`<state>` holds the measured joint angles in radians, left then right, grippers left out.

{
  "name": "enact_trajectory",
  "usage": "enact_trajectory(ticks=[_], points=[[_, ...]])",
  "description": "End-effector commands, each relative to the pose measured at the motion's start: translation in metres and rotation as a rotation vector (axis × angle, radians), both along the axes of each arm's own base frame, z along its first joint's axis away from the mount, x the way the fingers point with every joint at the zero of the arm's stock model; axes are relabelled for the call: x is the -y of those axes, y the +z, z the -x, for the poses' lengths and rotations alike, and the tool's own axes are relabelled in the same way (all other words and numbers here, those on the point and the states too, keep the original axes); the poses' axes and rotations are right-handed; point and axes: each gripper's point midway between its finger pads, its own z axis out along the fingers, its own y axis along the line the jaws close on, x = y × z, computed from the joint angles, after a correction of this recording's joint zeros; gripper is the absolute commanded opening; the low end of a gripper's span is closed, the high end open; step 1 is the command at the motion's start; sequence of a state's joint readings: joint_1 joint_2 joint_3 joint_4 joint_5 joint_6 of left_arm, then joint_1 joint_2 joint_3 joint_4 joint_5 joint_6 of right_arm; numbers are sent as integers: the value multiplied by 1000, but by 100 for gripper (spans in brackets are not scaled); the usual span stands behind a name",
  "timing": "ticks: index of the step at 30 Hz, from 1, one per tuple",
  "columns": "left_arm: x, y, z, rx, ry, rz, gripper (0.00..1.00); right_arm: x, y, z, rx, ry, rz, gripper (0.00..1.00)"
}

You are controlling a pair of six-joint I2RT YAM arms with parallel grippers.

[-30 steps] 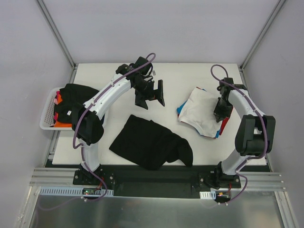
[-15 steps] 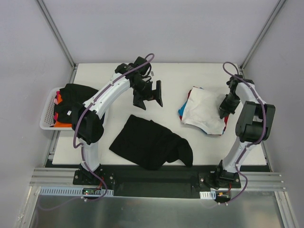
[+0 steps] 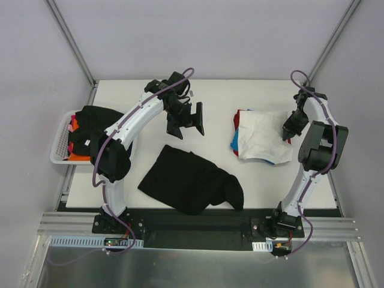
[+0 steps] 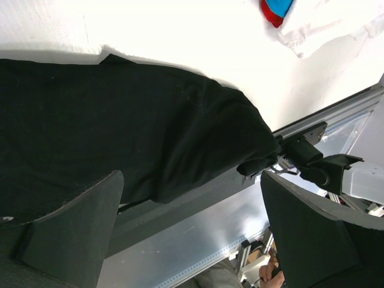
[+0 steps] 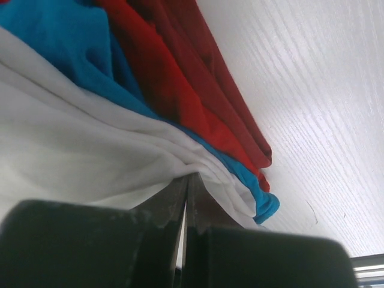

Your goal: Fold and stack the t-shirts

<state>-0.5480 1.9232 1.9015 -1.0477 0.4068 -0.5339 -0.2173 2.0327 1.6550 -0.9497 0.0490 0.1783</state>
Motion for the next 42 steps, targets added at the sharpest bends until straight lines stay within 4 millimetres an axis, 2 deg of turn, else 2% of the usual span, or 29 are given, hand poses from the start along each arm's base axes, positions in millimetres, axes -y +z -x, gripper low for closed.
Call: enact_trajectory(ticks=[1, 3, 4, 6, 8, 11, 14, 15, 22, 27, 31, 42], points=[[-10, 12, 3, 27, 3, -12, 99, -3, 20, -13, 81, 25, -20, 1], [-10, 12, 3, 26, 3, -12, 99, -6, 35, -16, 138, 50, -3, 1], [-10, 13, 3, 25, 5, -8, 99, -17, 55, -16, 193, 79, -22, 1], [-9, 13, 3, 23, 8, -8, 99, -23, 74, -15, 238, 127, -12, 1], [-7, 12, 3, 20, 7, 1, 99, -30, 103, -17, 304, 169, 8, 1], [-3, 11, 3, 12, 8, 12, 100, -43, 119, -7, 313, 205, -15, 1], [1, 11, 1, 17, 9, 25, 99, -57, 117, 8, 287, 237, -35, 1], [1, 11, 0, 17, 11, 28, 99, -61, 105, 17, 252, 244, -46, 1], [3, 10, 0, 20, 14, 34, 99, -90, 65, 53, 160, 280, -112, 1], [2, 9, 1, 20, 17, 35, 99, -109, 42, 62, 112, 308, -152, 1], [1, 8, 4, 20, 16, 32, 99, -119, 39, 59, 102, 331, -158, 1], [-1, 6, 5, 23, 14, 23, 99, -132, 68, 16, 184, 418, -120, 1]])
